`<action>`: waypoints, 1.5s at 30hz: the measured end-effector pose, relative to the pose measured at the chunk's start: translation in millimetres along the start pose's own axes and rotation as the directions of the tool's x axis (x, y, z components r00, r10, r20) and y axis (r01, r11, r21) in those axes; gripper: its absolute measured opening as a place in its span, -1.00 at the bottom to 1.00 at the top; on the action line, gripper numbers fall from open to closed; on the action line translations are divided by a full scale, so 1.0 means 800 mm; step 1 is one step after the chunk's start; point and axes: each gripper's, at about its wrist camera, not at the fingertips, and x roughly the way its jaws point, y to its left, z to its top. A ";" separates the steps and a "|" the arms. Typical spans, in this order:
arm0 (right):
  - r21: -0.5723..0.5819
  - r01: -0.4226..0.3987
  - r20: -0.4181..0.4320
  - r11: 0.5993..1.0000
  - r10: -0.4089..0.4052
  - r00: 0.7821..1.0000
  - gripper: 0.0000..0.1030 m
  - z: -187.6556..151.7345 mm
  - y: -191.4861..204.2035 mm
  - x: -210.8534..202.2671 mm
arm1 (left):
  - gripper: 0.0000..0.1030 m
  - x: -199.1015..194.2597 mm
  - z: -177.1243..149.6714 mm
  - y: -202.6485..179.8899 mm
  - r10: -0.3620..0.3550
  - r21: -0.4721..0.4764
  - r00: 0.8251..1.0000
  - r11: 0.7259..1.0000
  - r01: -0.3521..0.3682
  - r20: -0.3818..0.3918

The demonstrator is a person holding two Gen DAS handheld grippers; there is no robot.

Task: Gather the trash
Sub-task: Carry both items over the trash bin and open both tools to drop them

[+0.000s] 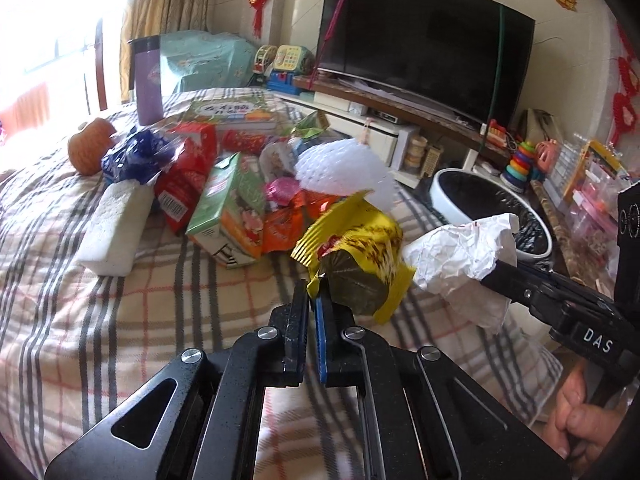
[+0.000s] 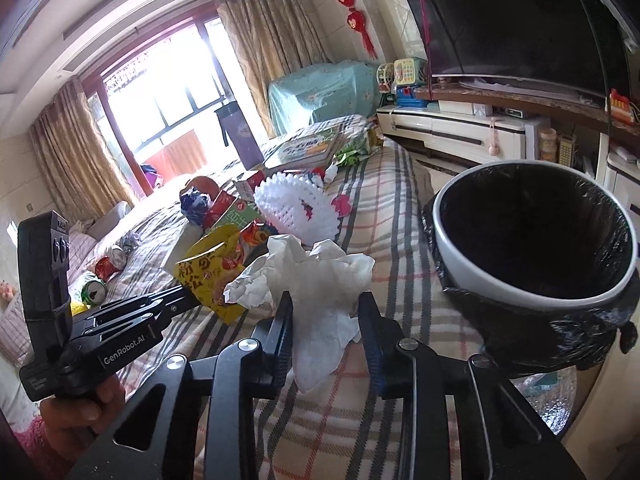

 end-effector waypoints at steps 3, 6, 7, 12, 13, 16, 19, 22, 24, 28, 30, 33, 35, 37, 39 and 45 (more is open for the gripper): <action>0.009 0.016 0.015 1.000 -0.016 1.000 -0.38 0.004 -0.007 -0.008 | -0.94 -0.002 0.004 -0.011 -0.019 0.013 1.000 1.000 0.019 0.004; 0.025 0.031 0.031 0.999 -0.032 0.999 -0.38 0.008 -0.018 -0.017 | -0.94 -0.002 0.009 -0.023 -0.038 0.028 0.999 0.999 0.038 0.004; 0.029 0.036 0.036 0.999 -0.037 0.999 -0.38 0.009 -0.022 -0.020 | -0.94 -0.002 0.011 -0.027 -0.045 0.033 0.999 0.998 0.045 0.003; 0.049 0.063 0.056 0.997 -0.066 0.996 -0.38 0.015 -0.039 -0.033 | -0.94 0.001 0.021 -0.053 -0.068 0.066 0.998 0.996 0.068 0.005; 0.053 0.070 0.059 0.996 -0.073 0.996 -0.38 0.017 -0.043 -0.035 | -0.94 0.002 0.023 -0.059 -0.073 0.074 0.997 0.995 0.072 0.004; 0.065 0.088 0.063 0.994 -0.092 0.994 -0.38 0.024 -0.054 -0.042 | -0.94 0.005 0.031 -0.075 -0.089 0.093 0.996 0.992 0.089 0.003; 0.076 0.113 0.066 0.991 -0.118 0.991 -0.38 0.031 -0.067 -0.049 | -0.94 0.011 0.042 -0.090 -0.102 0.110 0.995 0.989 0.101 0.000; 0.090 0.136 0.067 0.987 -0.142 0.988 -0.38 0.038 -0.082 -0.054 | -0.94 0.020 0.052 -0.104 -0.114 0.121 0.993 0.986 0.115 -0.015; 0.103 0.148 0.064 0.984 -0.155 0.986 -0.38 0.043 -0.094 -0.057 | -0.94 0.026 0.056 -0.113 -0.122 0.130 0.992 0.984 0.124 -0.024; 0.117 0.175 0.054 0.978 -0.182 0.982 -0.38 0.048 -0.112 -0.060 | -0.94 0.039 0.064 -0.132 -0.132 0.155 0.990 0.978 0.137 -0.043; 0.123 0.190 0.045 0.974 -0.196 0.979 -0.38 0.051 -0.121 -0.060 | -0.94 0.047 0.068 -0.141 -0.133 0.170 0.990 0.976 0.139 -0.051; 0.131 0.207 0.029 0.970 -0.212 0.977 -0.38 0.056 -0.136 -0.059 | -0.94 0.058 0.074 -0.153 -0.137 0.183 0.988 0.972 0.148 -0.070; 0.132 0.215 0.018 0.968 -0.219 0.975 -0.38 0.057 -0.142 -0.059 | -0.94 0.064 0.078 -0.160 -0.140 0.188 0.987 0.970 0.154 -0.083; 0.133 0.224 0.007 0.966 -0.226 0.974 -0.38 0.060 -0.148 -0.057 | -0.94 0.070 0.081 -0.167 -0.143 0.193 0.985 0.968 0.159 -0.093; 0.133 0.229 -0.002 0.964 -0.231 0.973 -0.38 0.063 -0.154 -0.055 | -0.94 0.076 0.084 -0.175 -0.143 0.200 0.985 0.966 0.161 -0.101; 0.141 0.244 -0.038 0.959 -0.241 0.970 -0.36 0.066 -0.172 -0.047 | -0.94 0.091 0.092 -0.188 -0.149 0.212 0.981 0.962 0.174 -0.126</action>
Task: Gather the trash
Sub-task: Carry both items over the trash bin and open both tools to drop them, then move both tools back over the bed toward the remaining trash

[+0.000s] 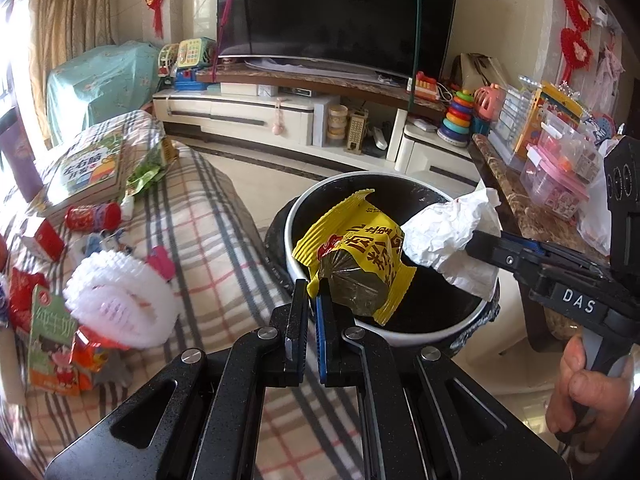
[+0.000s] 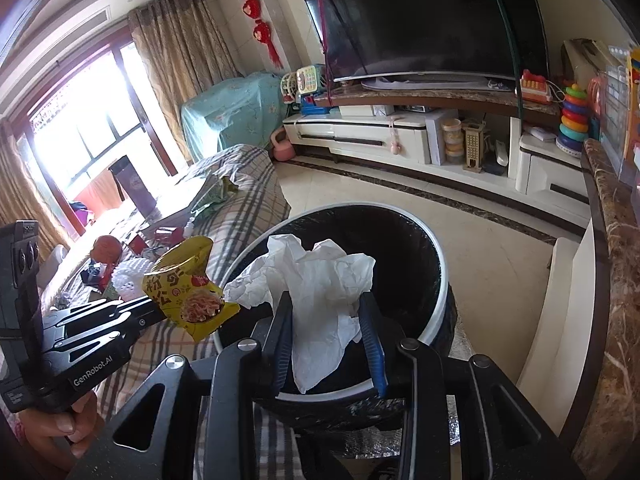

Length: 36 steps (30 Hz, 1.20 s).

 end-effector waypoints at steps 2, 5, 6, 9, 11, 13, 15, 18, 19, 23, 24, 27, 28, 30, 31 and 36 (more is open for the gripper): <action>0.004 0.000 -0.011 1.000 0.000 1.000 -0.35 0.001 -0.005 0.004 | -0.94 0.007 0.006 -0.004 -0.007 0.005 1.000 1.000 0.007 -0.007; 0.006 0.003 -0.022 1.000 -0.003 1.000 -0.31 0.002 -0.008 0.007 | -0.94 0.014 0.011 -0.010 -0.014 0.017 1.000 1.000 0.014 -0.015; 0.009 0.001 -0.028 1.000 -0.001 1.000 -0.29 0.003 -0.010 0.008 | -0.94 0.017 0.014 -0.013 -0.017 0.021 1.000 1.000 0.017 -0.020; 0.015 0.001 -0.041 1.000 0.000 0.999 -0.21 0.004 -0.014 0.011 | -0.92 0.027 0.017 -0.018 -0.023 0.023 0.999 0.999 0.023 -0.037; 0.016 0.009 -0.043 1.000 -0.008 0.999 0.01 0.004 -0.017 0.011 | -0.88 0.031 0.018 -0.020 -0.029 0.023 0.998 0.999 0.030 -0.048; 0.024 0.008 -0.039 1.000 -0.008 0.999 0.30 0.005 -0.020 0.011 | -0.55 0.034 0.017 -0.019 -0.029 0.014 0.998 0.999 0.030 -0.057; 0.024 0.013 -0.034 1.000 -0.012 0.999 0.42 0.005 -0.021 0.009 | -0.08 0.031 0.015 -0.016 -0.020 0.000 0.999 1.000 0.020 -0.039; 0.030 0.011 -0.026 1.000 -0.010 1.000 0.48 0.004 -0.021 0.007 | -0.08 0.027 0.011 -0.009 -0.009 -0.005 0.999 1.000 0.008 -0.032; 0.032 0.006 -0.024 0.999 -0.006 1.000 0.52 0.004 -0.020 0.007 | -0.08 0.026 0.010 -0.006 -0.010 -0.012 0.999 1.000 0.009 -0.030; 0.034 -0.014 -0.011 0.999 0.015 1.000 0.84 0.002 -0.011 0.005 | 0.04 0.015 0.000 0.011 0.003 -0.046 1.000 0.999 -0.004 -0.021; 0.033 -0.019 -0.009 0.999 0.019 1.000 0.88 0.001 -0.008 0.005 | 0.10 0.013 -0.003 0.015 0.008 -0.057 1.000 0.998 -0.009 -0.019; 0.025 -0.026 -0.007 0.999 0.026 1.000 0.89 0.000 0.002 0.004 | 0.18 0.001 -0.014 0.031 0.012 -0.105 1.000 0.994 -0.013 -0.013; 0.022 -0.028 -0.006 0.999 0.028 1.000 0.89 -0.001 0.006 0.004 | 0.20 -0.004 -0.018 0.037 0.015 -0.121 1.000 0.993 -0.016 -0.010; 0.021 -0.036 -0.001 0.999 0.036 0.999 0.89 -0.003 0.013 0.003 | 0.22 -0.012 -0.026 0.048 0.024 -0.141 1.000 0.990 -0.024 -0.004; 0.020 -0.042 0.001 0.999 0.042 0.999 0.89 -0.004 0.017 0.001 | 0.22 -0.016 -0.031 0.053 0.031 -0.151 1.000 0.988 -0.031 -0.003; 0.003 -0.065 0.028 0.998 0.065 0.998 0.90 -0.007 0.039 -0.005 | 0.22 -0.036 -0.047 0.077 0.053 -0.191 0.999 0.980 -0.050 0.008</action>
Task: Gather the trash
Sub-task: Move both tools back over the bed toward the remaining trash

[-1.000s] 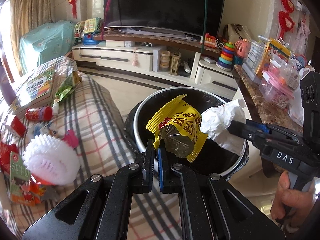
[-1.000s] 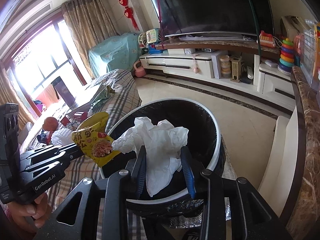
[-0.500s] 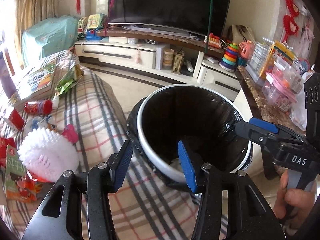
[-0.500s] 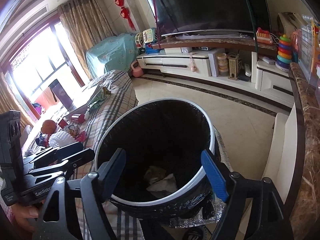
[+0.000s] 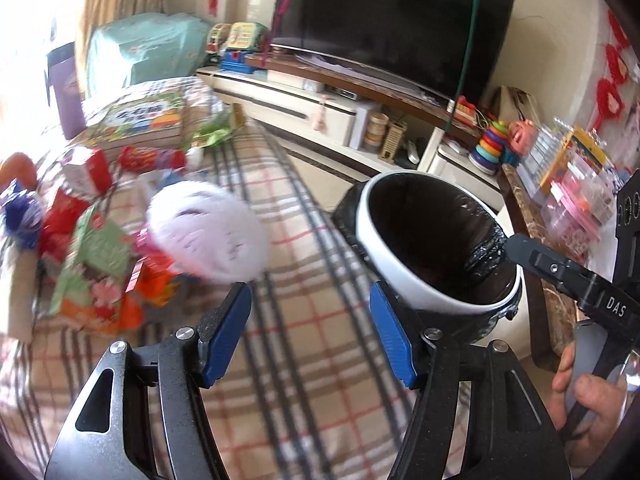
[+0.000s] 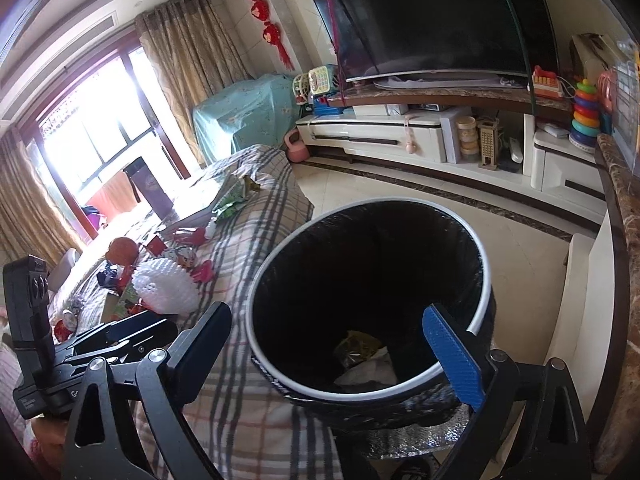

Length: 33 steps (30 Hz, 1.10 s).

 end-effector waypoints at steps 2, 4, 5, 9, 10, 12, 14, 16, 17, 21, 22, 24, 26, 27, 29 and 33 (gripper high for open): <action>-0.007 -0.010 0.001 1.000 0.010 1.000 0.90 -0.002 0.009 0.000 | 0.22 -0.008 -0.005 0.012 0.010 -0.018 1.000 1.000 -0.010 0.007; -0.019 -0.021 -0.003 1.000 0.021 1.000 0.90 -0.004 0.020 0.003 | 0.22 -0.013 -0.009 0.019 0.018 -0.032 1.000 0.999 -0.017 0.012; -0.023 -0.027 -0.005 0.999 0.027 1.000 0.90 -0.005 0.024 0.004 | 0.22 -0.017 -0.011 0.025 0.022 -0.038 1.000 0.999 -0.022 0.014; -0.048 -0.054 -0.017 0.997 0.053 0.998 0.90 -0.011 0.045 0.011 | 0.22 -0.031 -0.020 0.042 0.052 -0.049 0.998 0.998 -0.051 0.025; -0.056 -0.062 -0.024 0.997 0.061 0.998 0.90 -0.012 0.051 0.014 | 0.23 -0.034 -0.023 0.047 0.060 -0.054 0.998 0.997 -0.058 0.027; -0.063 -0.079 -0.030 0.995 0.077 0.997 0.90 -0.017 0.060 0.018 | 0.23 -0.041 -0.029 0.058 0.073 -0.070 0.997 0.995 -0.071 0.028; -0.075 -0.096 -0.039 0.993 0.094 0.995 0.90 -0.020 0.071 0.023 | 0.23 -0.046 -0.034 0.069 0.084 -0.091 0.996 0.993 -0.081 0.027; -0.090 -0.110 -0.050 0.990 0.106 0.993 0.90 -0.023 0.081 0.028 | 0.23 -0.050 -0.038 0.078 0.094 -0.107 0.995 0.990 -0.090 0.027; -0.099 -0.117 -0.054 0.988 0.112 0.992 0.90 -0.026 0.087 0.031 | 0.23 -0.052 -0.040 0.084 0.100 -0.113 0.995 0.989 -0.096 0.027; -0.118 -0.136 -0.070 0.984 0.129 0.989 0.90 -0.034 0.106 0.040 | 0.23 -0.059 -0.047 0.099 0.122 -0.134 0.992 0.984 -0.117 0.027; -0.120 -0.141 -0.074 0.983 0.133 0.988 0.90 -0.035 0.108 0.041 | 0.23 -0.060 -0.048 0.103 0.125 -0.139 0.992 0.983 -0.120 0.026; -0.125 -0.148 -0.080 0.981 0.139 0.987 0.90 -0.038 0.114 0.045 | 0.23 -0.061 -0.051 0.111 0.132 -0.152 0.991 0.980 -0.127 0.023; -0.131 -0.157 -0.088 0.979 0.146 0.985 0.90 -0.040 0.120 0.049 | 0.23 -0.062 -0.054 0.117 0.138 -0.163 0.990 0.978 -0.133 0.019; -0.134 -0.162 -0.092 0.978 0.151 0.984 0.90 -0.042 0.123 0.051 | 0.23 -0.063 -0.055 0.120 0.141 -0.167 0.990 0.977 -0.136 0.018; -0.139 -0.171 -0.098 0.975 0.159 0.982 0.90 -0.045 0.128 0.053 | 0.23 -0.064 -0.058 0.126 0.145 -0.174 0.989 0.975 -0.140 0.015; -0.151 -0.173 -0.110 0.973 0.157 0.981 0.90 -0.049 0.136 0.059 | 0.23 -0.063 -0.062 0.133 0.150 -0.184 0.989 0.972 -0.145 0.010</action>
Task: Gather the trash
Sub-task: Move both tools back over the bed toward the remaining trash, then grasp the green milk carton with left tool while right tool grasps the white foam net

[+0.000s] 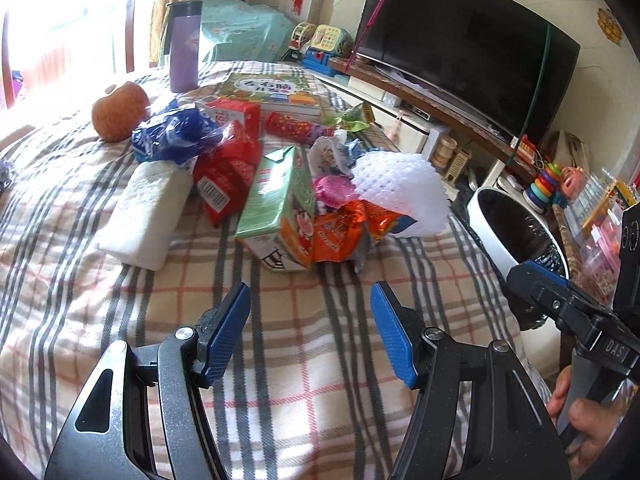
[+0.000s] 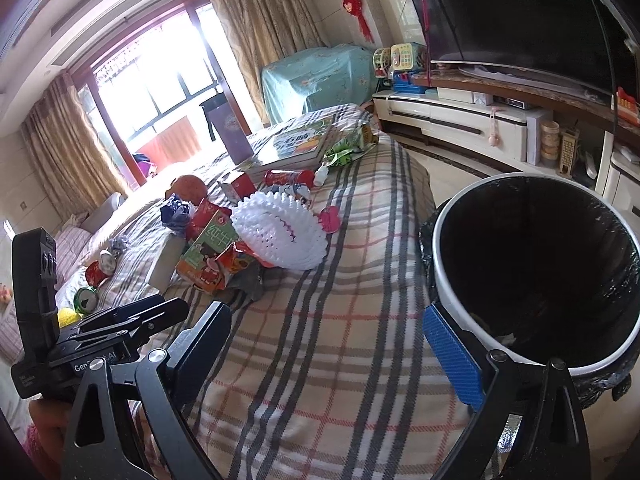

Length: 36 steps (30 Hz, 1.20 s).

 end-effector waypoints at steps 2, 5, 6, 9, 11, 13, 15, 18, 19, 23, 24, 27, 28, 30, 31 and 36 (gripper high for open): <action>-0.006 -0.004 -0.001 1.000 0.004 1.000 0.90 0.000 0.003 0.003 | 0.23 0.001 0.000 0.003 0.003 -0.004 1.000 1.000 -0.003 -0.003; -0.013 -0.010 -0.004 1.000 0.010 1.000 0.90 0.001 0.007 0.008 | 0.23 0.003 0.001 0.008 0.008 -0.013 1.000 1.000 -0.008 -0.005; -0.012 -0.014 -0.006 1.000 0.014 1.000 0.90 0.001 0.007 0.010 | 0.23 0.004 0.002 0.009 0.009 -0.016 1.000 1.000 -0.009 -0.006; -0.005 -0.023 -0.009 1.000 0.023 1.000 0.90 0.005 0.008 0.015 | 0.23 0.006 0.004 0.015 0.018 -0.023 1.000 1.000 -0.018 -0.006; -0.006 -0.022 -0.005 1.000 0.022 1.000 0.90 0.008 0.009 0.018 | 0.23 0.007 0.007 0.019 0.021 -0.029 1.000 0.999 -0.021 -0.005; -0.011 -0.019 0.002 1.000 0.019 1.000 0.89 0.011 0.010 0.021 | 0.23 0.009 0.010 0.021 0.024 -0.031 1.000 0.999 -0.024 -0.004; -0.017 -0.018 0.005 1.000 0.018 1.000 0.89 0.015 0.011 0.025 | 0.23 0.011 0.013 0.023 0.030 -0.029 1.000 0.999 -0.030 -0.003; -0.027 -0.015 0.011 1.000 0.015 1.000 0.87 0.022 0.013 0.030 | 0.23 0.016 0.019 0.027 0.042 -0.030 0.999 0.999 -0.042 -0.003; -0.027 -0.015 0.012 1.000 0.015 1.000 0.86 0.024 0.013 0.032 | 0.23 0.017 0.021 0.028 0.042 -0.032 0.999 0.999 -0.042 -0.002; -0.023 -0.016 0.016 1.000 0.016 1.000 0.65 0.035 0.010 0.040 | 0.23 0.021 0.031 0.031 0.042 -0.032 0.999 0.999 -0.042 0.004; -0.021 -0.018 0.015 1.000 0.018 1.000 0.60 0.036 0.010 0.042 | 0.23 0.022 0.034 0.032 0.042 -0.031 0.999 0.999 -0.041 0.005; -0.014 -0.032 0.009 0.999 0.033 0.999 0.56 0.042 0.006 0.049 | 0.23 0.027 0.041 0.033 0.039 -0.028 0.999 0.999 -0.039 0.010; -0.014 -0.041 0.006 0.999 0.042 0.999 0.56 0.043 0.006 0.052 | 0.23 0.029 0.043 0.034 0.039 -0.027 0.999 0.999 -0.039 0.011; -0.019 -0.053 -0.002 0.998 0.053 0.999 0.56 0.044 0.007 0.058 | 0.23 0.034 0.046 0.036 0.038 -0.030 0.999 0.999 -0.038 0.006; -0.026 -0.053 -0.007 0.998 0.053 0.999 0.56 0.044 0.009 0.062 | 0.23 0.038 0.048 0.037 0.037 -0.033 0.999 0.999 -0.037 0.003; -0.034 -0.061 -0.042 0.998 0.060 0.997 0.12 0.046 0.012 0.086 | 0.19 0.056 0.049 0.041 0.029 -0.043 1.000 0.999 -0.030 -0.010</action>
